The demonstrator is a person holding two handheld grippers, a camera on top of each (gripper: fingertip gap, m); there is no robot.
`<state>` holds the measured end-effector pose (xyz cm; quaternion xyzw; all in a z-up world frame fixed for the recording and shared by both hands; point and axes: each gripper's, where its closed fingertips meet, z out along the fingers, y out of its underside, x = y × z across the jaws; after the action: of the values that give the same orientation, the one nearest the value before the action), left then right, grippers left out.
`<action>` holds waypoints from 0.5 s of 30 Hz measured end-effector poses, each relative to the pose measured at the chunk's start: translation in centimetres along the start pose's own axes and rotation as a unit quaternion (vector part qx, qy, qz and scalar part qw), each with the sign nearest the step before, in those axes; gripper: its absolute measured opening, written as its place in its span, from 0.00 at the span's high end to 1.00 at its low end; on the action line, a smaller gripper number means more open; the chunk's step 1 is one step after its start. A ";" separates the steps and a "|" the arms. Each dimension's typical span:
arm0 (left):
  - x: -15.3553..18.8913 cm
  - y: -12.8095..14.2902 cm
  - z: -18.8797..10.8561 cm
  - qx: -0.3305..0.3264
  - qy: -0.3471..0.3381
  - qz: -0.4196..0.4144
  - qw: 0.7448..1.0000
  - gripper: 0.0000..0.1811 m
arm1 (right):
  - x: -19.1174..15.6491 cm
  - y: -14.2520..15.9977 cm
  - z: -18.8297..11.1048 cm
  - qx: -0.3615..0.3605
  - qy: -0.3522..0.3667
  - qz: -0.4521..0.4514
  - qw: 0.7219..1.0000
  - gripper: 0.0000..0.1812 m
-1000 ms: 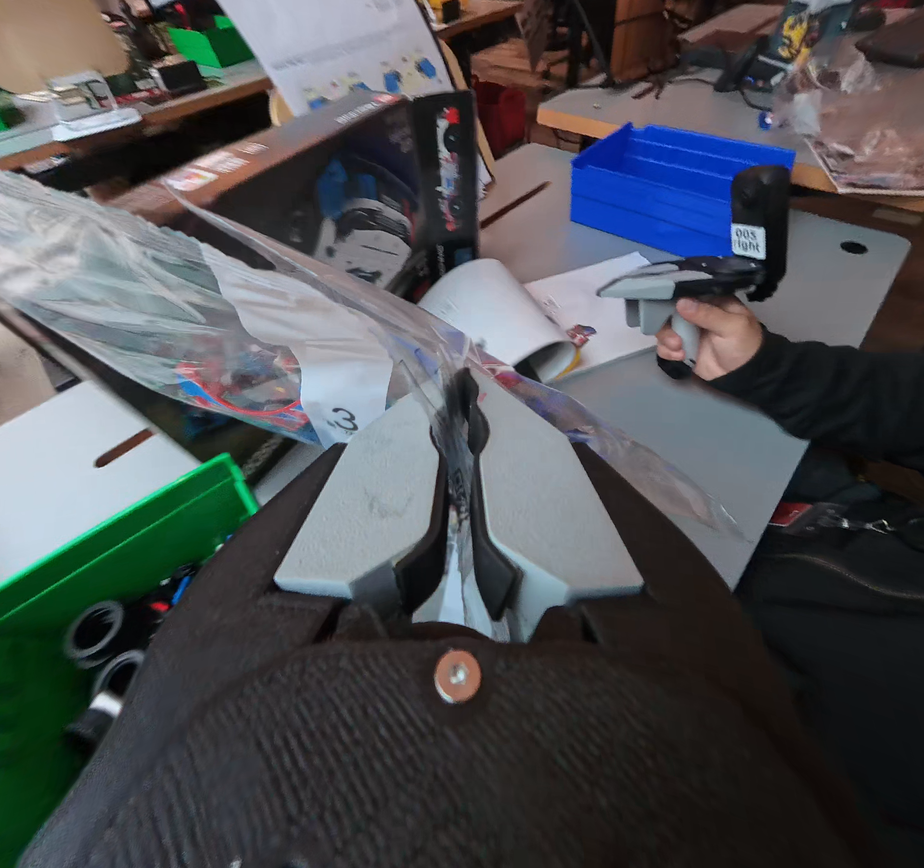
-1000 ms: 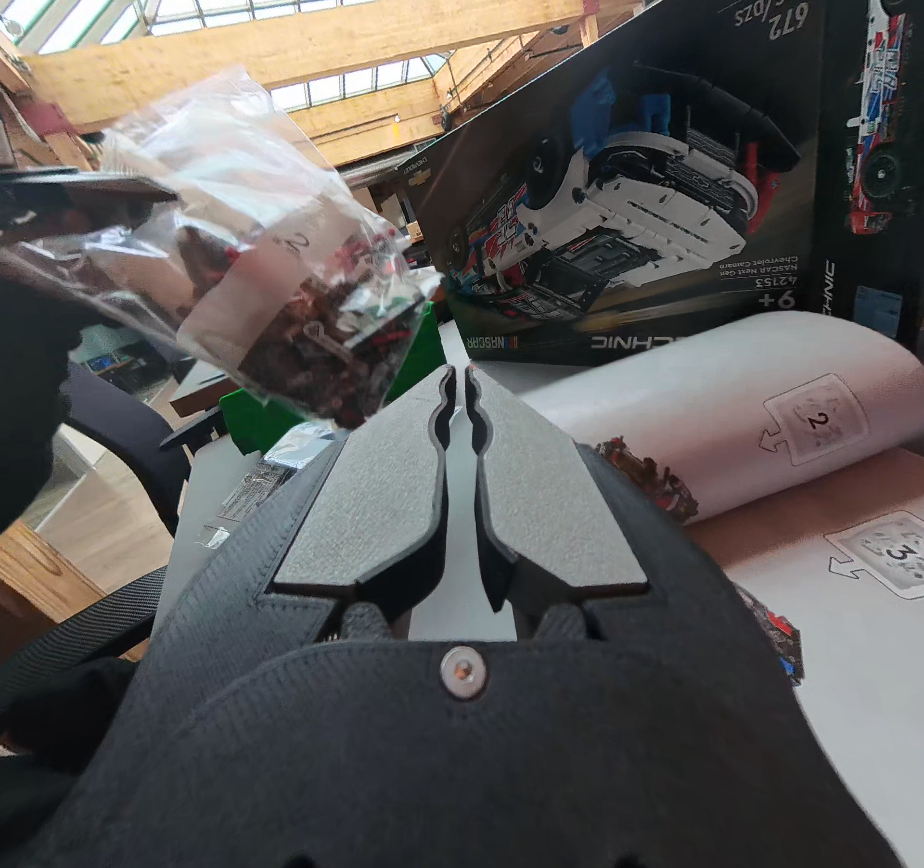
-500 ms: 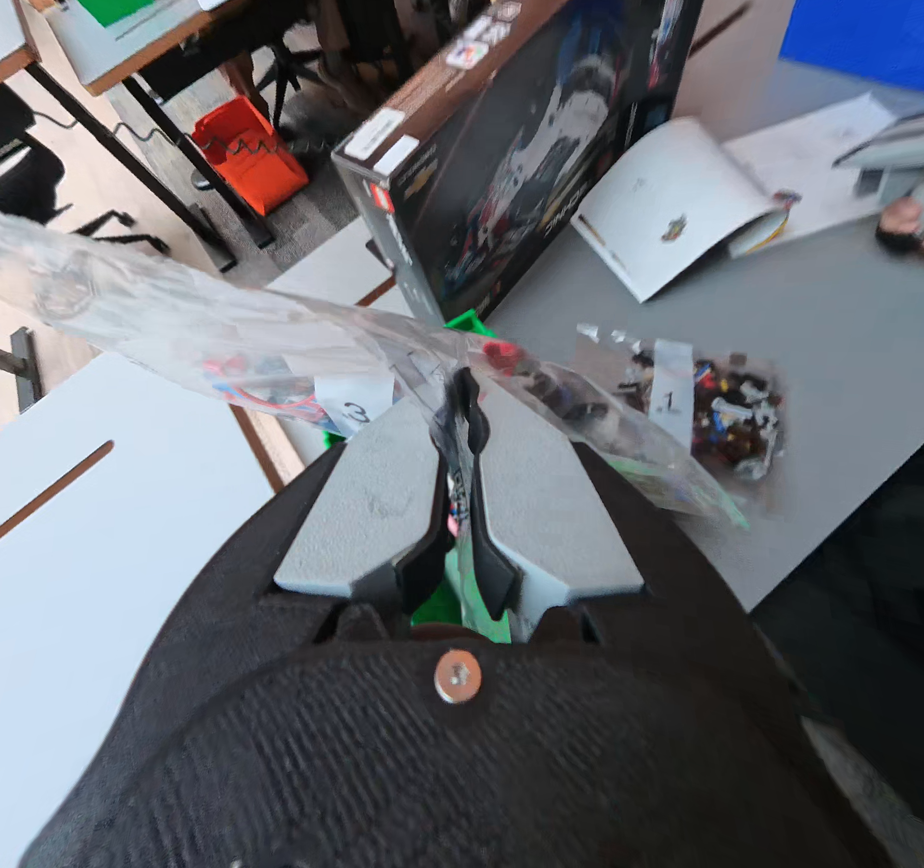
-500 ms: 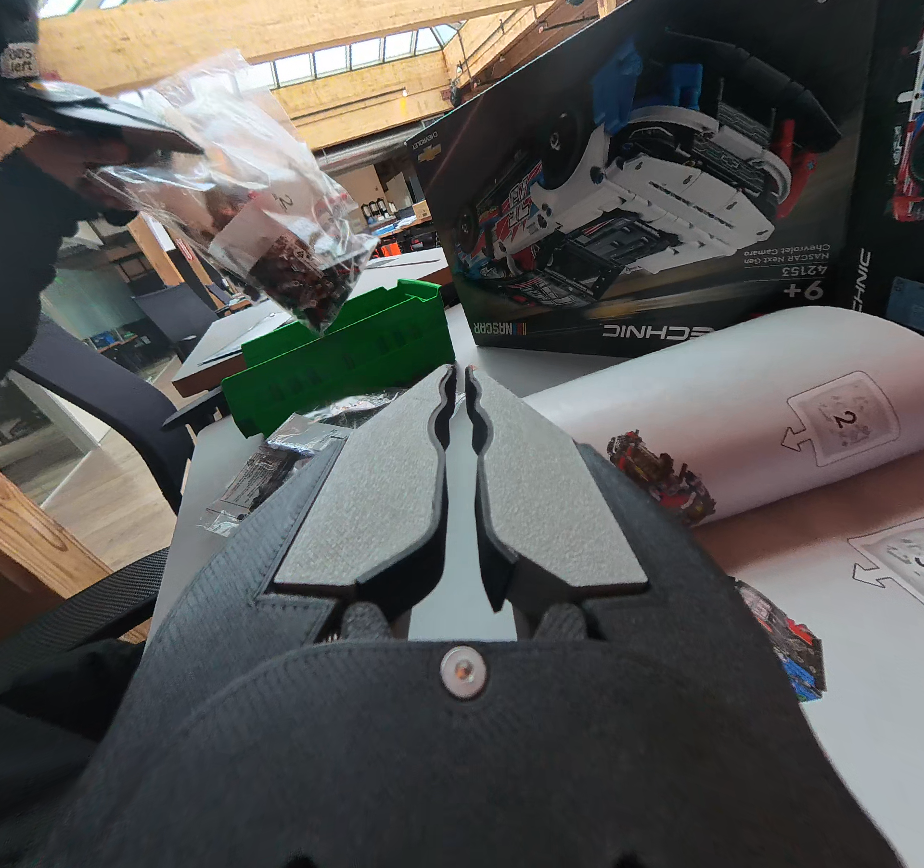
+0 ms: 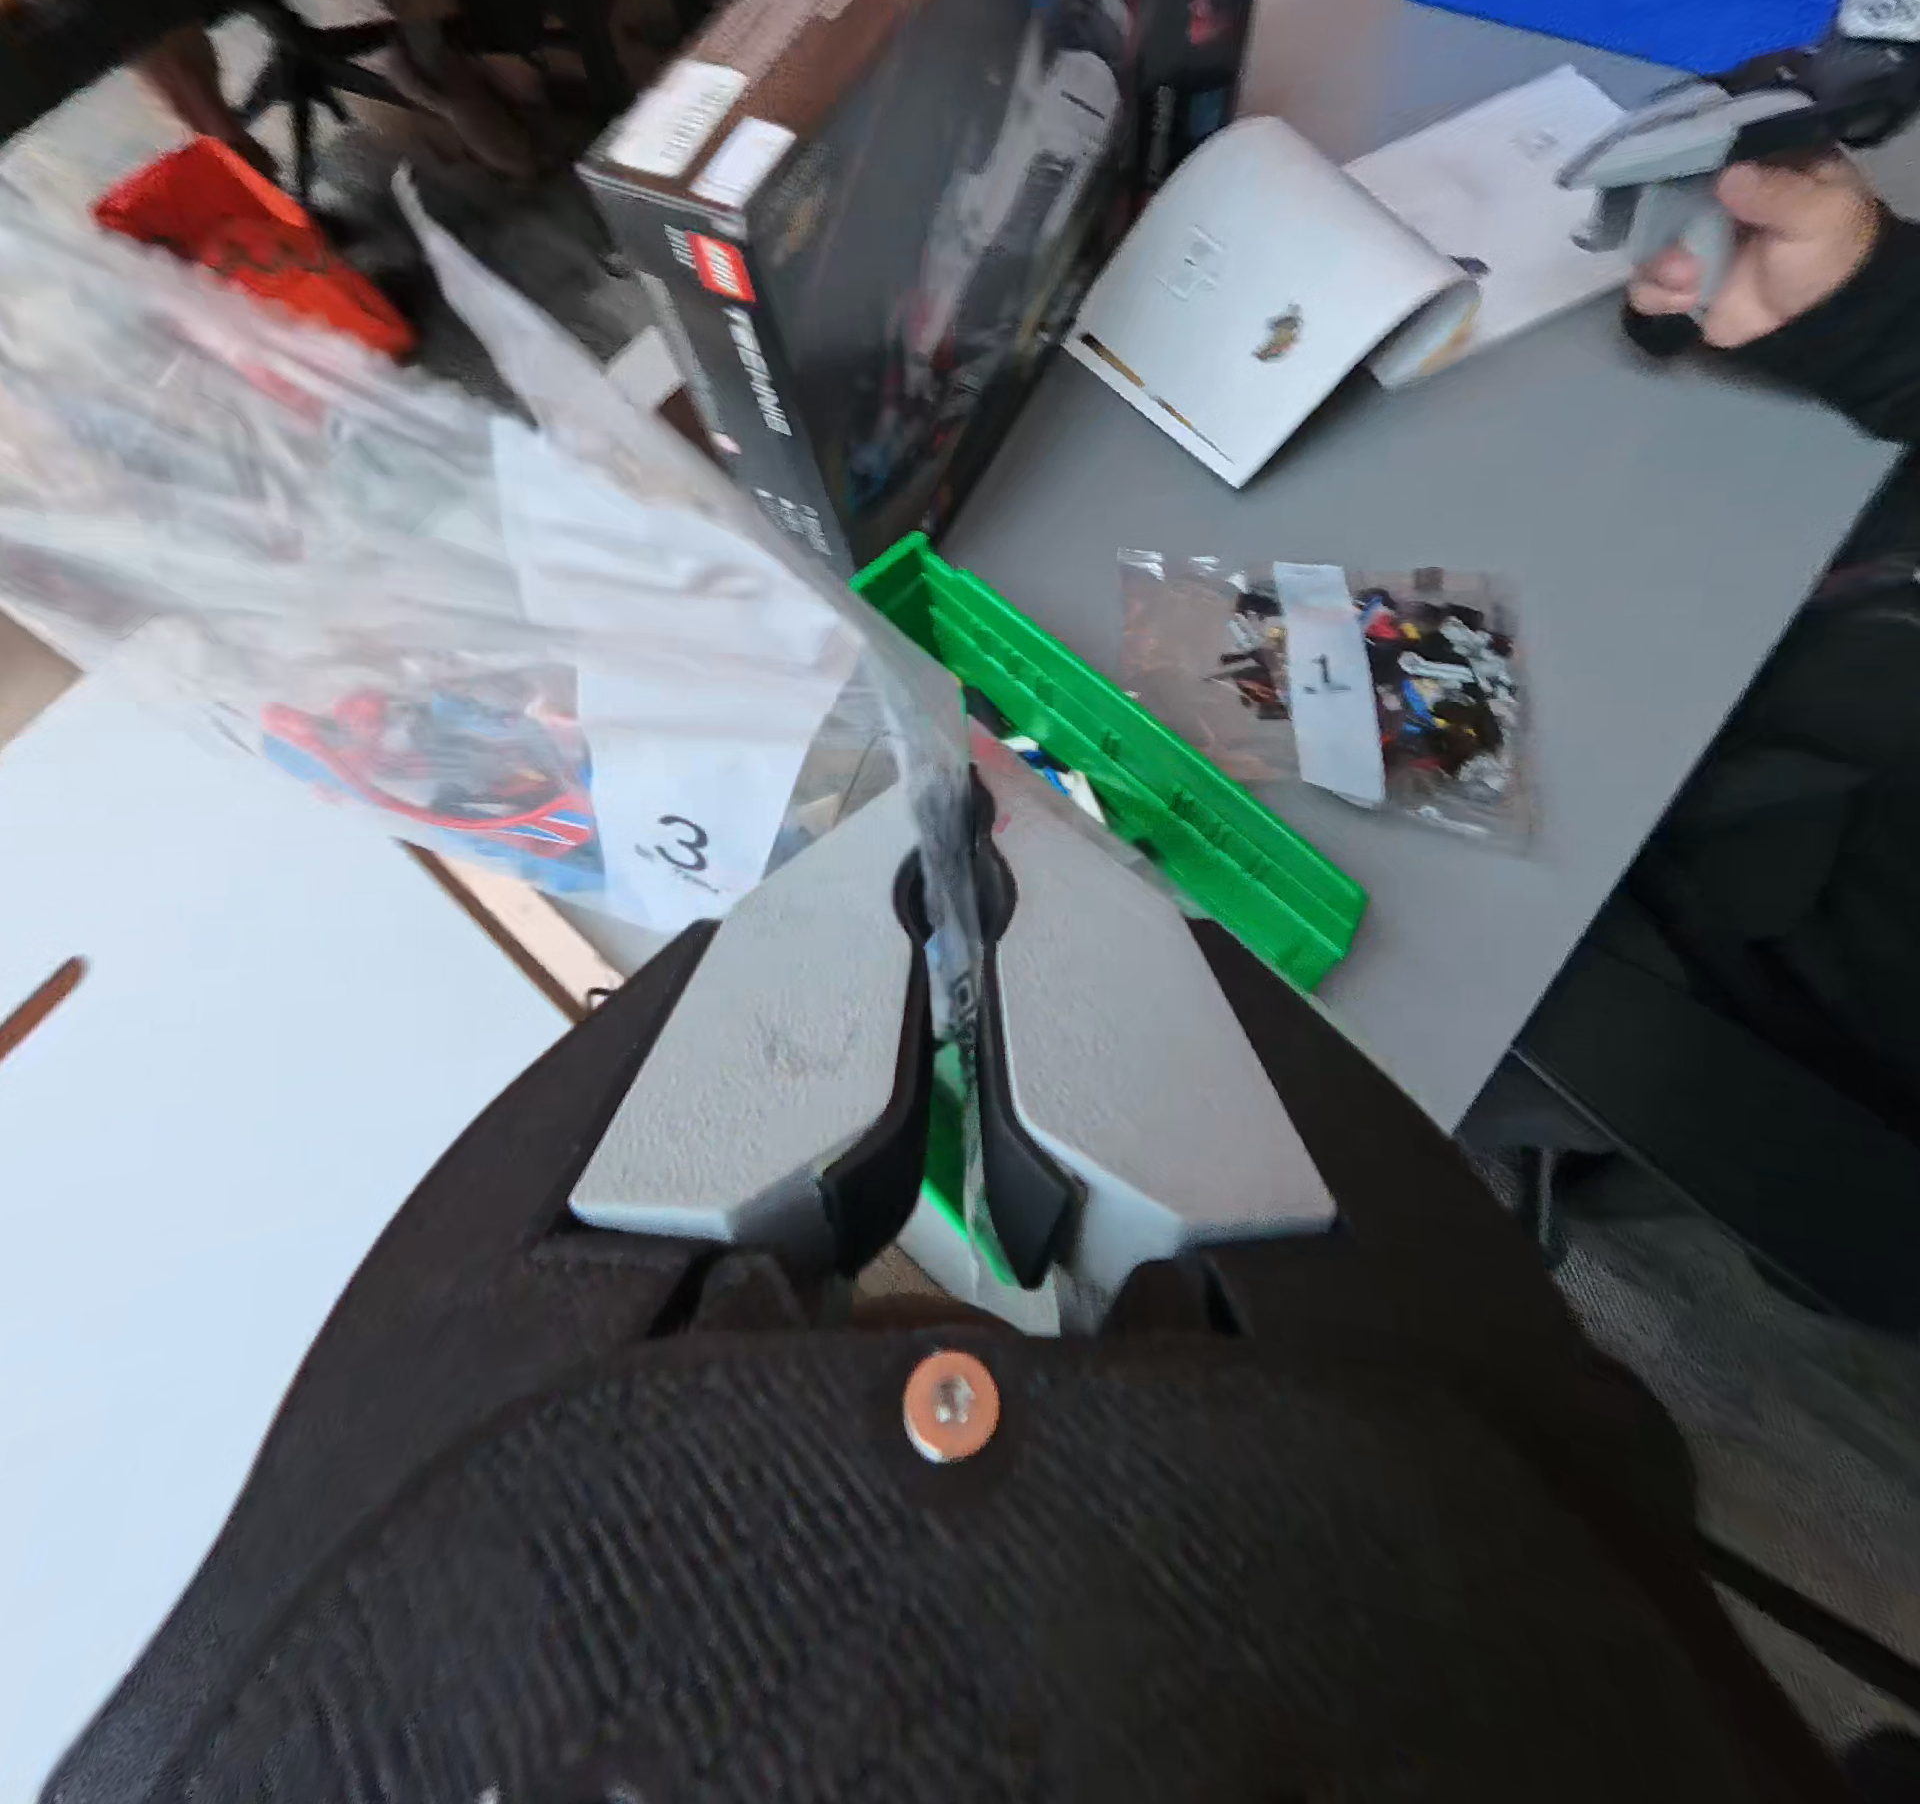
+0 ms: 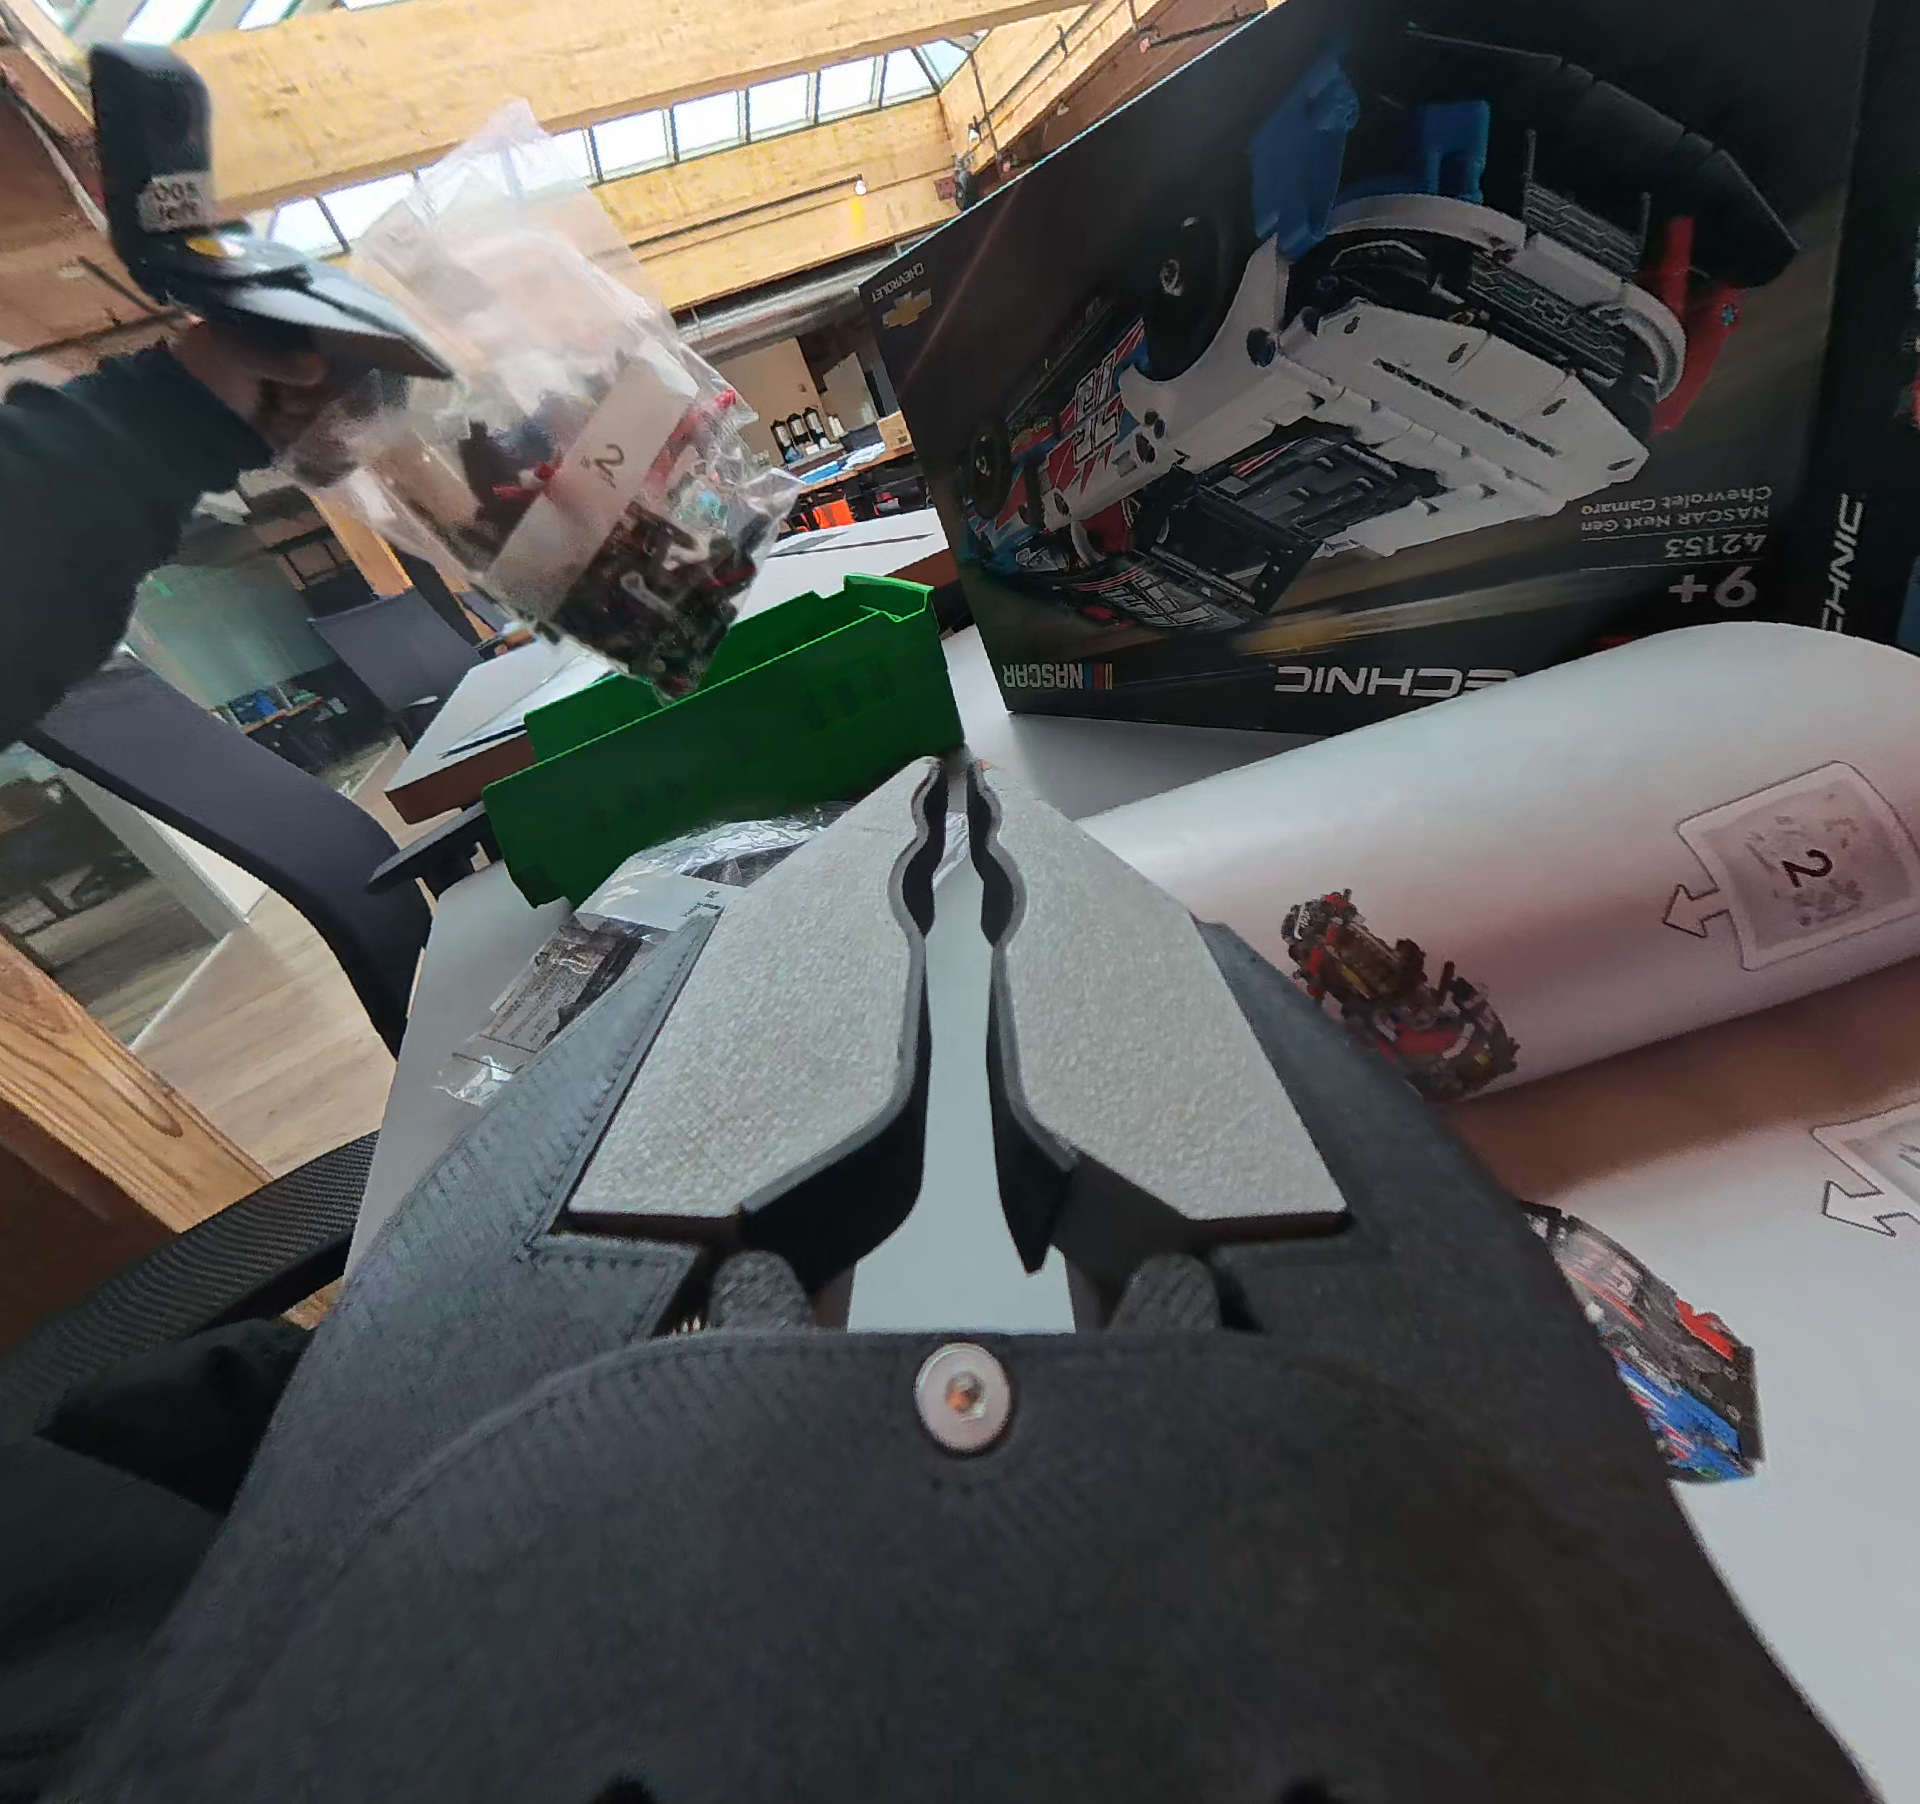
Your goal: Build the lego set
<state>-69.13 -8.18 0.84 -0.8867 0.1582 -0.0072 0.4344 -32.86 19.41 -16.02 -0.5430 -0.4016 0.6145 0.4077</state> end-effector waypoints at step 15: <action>-3.1 11.7 6.7 -0.158 -0.067 -0.125 0.977 0.79 | -0.1 0.2 0.0 -0.003 -0.001 -0.001 1.000 1.00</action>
<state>-74.29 -8.81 -11.97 -0.9554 0.0160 0.0237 0.2941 -32.90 19.28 -16.17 -0.5436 -0.4044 0.6135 0.4058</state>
